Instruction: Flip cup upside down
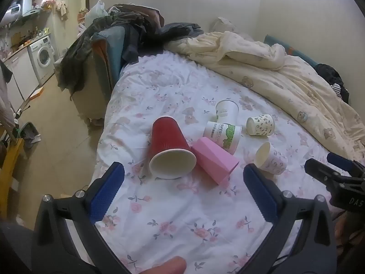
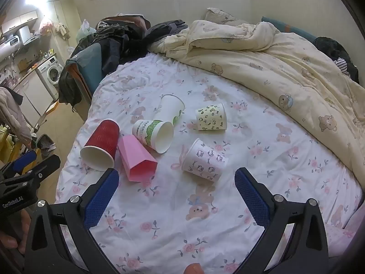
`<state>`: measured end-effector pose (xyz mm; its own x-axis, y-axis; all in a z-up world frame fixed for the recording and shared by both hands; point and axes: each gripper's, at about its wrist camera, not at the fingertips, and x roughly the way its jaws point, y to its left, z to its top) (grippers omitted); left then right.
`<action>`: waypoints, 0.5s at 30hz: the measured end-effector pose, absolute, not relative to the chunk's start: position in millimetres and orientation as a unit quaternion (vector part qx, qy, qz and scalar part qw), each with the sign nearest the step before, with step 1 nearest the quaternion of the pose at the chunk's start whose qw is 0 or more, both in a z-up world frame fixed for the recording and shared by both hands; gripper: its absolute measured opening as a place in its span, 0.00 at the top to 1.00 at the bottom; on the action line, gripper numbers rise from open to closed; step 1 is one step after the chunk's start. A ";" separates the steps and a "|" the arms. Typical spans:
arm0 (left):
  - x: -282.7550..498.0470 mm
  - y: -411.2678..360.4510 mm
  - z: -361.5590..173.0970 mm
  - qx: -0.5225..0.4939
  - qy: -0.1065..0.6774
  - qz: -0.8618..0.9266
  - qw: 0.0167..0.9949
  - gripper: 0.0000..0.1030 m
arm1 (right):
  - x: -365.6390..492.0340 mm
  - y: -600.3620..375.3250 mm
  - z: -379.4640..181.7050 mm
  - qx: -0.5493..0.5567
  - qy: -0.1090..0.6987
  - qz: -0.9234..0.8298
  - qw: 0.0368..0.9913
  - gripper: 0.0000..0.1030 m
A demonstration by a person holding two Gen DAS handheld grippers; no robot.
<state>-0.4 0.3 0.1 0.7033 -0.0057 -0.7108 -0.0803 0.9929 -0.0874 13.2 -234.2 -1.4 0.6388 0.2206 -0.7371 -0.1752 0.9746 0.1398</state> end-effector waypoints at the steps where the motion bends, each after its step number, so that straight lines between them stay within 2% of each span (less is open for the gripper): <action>1: -0.4 0.8 0.1 -0.056 0.385 0.020 0.921 0.00 | 13.0 -234.2 -1.4 0.025 0.413 0.109 0.904 0.00; 15: -0.1 -0.8 1.0 -0.050 0.389 0.023 0.920 0.00 | 19.1 -235.7 -2.0 0.031 0.410 0.107 0.905 0.00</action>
